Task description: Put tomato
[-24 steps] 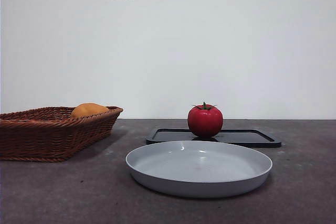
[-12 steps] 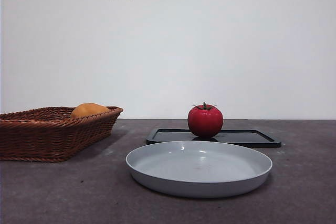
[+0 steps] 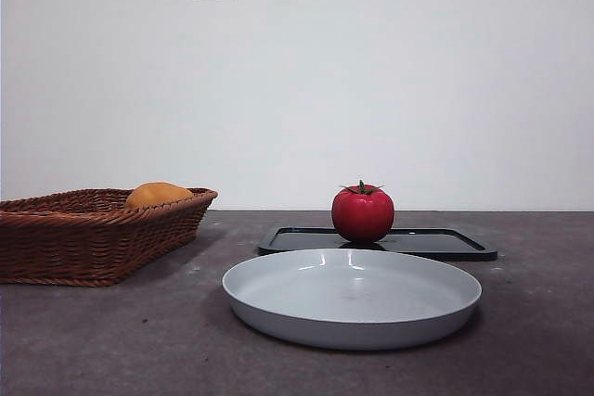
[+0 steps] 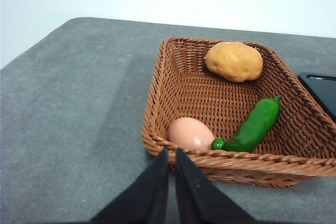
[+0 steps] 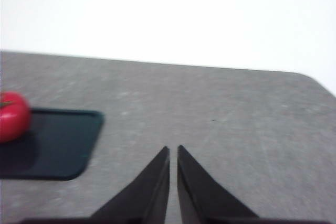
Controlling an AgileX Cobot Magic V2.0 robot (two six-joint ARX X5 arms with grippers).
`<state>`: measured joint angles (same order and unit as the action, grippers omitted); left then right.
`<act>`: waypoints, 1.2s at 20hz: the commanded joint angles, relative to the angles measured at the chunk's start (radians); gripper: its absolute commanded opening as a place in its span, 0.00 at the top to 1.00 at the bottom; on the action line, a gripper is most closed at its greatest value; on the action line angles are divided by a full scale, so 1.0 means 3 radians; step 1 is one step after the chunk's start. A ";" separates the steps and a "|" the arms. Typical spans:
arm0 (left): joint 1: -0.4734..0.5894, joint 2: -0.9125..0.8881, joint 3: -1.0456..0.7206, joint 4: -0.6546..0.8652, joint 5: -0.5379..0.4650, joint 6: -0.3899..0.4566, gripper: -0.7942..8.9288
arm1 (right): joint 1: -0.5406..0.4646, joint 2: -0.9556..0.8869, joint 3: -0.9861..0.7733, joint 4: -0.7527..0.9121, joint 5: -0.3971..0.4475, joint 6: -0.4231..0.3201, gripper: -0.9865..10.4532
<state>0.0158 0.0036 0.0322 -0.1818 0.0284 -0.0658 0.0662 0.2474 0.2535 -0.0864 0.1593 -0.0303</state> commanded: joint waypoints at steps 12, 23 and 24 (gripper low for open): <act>0.0009 -0.0001 -0.0069 -0.0022 0.0003 0.0009 0.90 | -0.0456 -0.0814 -0.0810 0.0289 -0.0006 0.0014 0.90; 0.0009 -0.0001 -0.0069 -0.0020 0.0003 0.0005 0.90 | -0.0399 -0.0814 -0.0810 -0.0259 -0.0638 0.0275 0.90; 0.0009 -0.0001 -0.0069 -0.0020 0.0003 0.0005 0.90 | -0.0398 -0.0814 -0.0810 -0.0324 -0.0632 0.0273 0.90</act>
<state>0.0158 0.0036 0.0322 -0.1818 0.0284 -0.0658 -0.0525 0.0025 0.0162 -0.1734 -0.0292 0.0341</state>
